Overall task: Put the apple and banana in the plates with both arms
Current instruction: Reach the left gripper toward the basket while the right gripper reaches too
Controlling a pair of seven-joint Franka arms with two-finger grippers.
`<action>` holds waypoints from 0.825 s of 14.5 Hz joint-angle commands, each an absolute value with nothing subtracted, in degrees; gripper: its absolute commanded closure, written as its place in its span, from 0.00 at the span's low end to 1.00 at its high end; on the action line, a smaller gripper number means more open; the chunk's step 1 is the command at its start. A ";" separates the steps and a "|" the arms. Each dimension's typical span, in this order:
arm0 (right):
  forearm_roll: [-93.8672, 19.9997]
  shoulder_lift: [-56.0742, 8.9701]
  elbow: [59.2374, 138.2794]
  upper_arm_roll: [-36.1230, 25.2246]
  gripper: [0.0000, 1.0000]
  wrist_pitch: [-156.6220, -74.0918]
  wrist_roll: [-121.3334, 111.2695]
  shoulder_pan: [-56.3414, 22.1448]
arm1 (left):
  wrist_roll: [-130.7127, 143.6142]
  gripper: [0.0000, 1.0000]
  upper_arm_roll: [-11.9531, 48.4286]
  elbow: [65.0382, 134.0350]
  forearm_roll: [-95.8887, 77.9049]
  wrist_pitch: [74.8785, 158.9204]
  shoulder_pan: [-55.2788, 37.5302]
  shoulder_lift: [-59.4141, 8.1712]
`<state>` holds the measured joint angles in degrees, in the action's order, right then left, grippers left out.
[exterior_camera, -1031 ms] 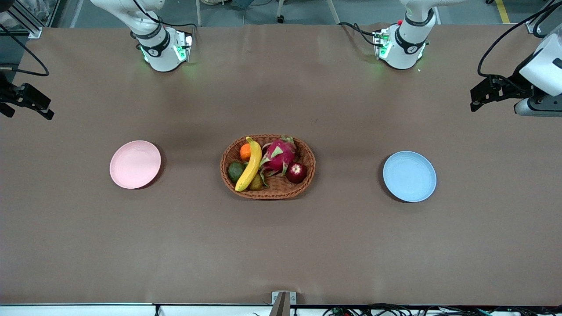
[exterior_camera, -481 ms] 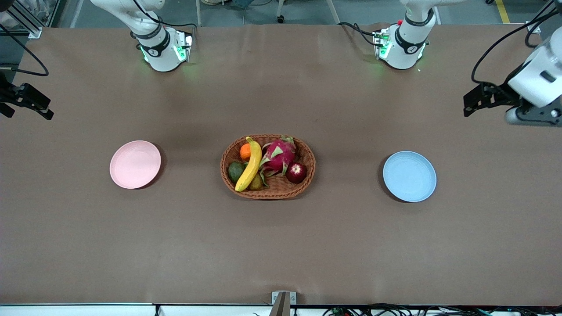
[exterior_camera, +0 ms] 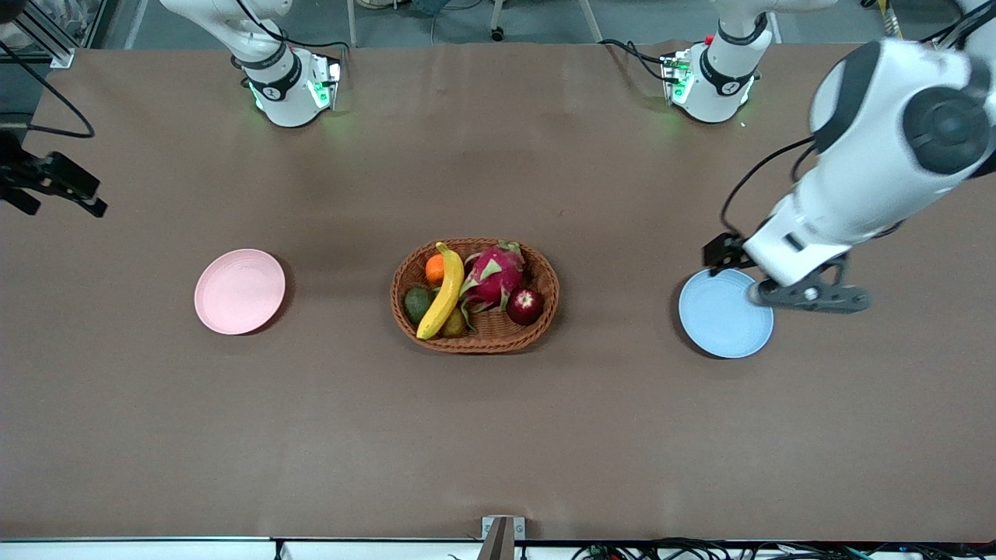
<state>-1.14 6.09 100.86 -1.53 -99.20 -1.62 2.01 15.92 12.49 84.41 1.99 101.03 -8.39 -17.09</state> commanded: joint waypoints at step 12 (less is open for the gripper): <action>-15.37 -13.88 99.32 -1.76 0.00 -98.78 -1.23 -6.15 | 70.02 0.00 12.22 82.71 -4.04 123.47 -27.50 -37.69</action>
<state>-12.27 -11.59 100.41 -1.27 -98.42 -1.98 -5.82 65.40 12.66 84.05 -3.32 121.79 -25.82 -35.29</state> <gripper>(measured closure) 0.000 0.000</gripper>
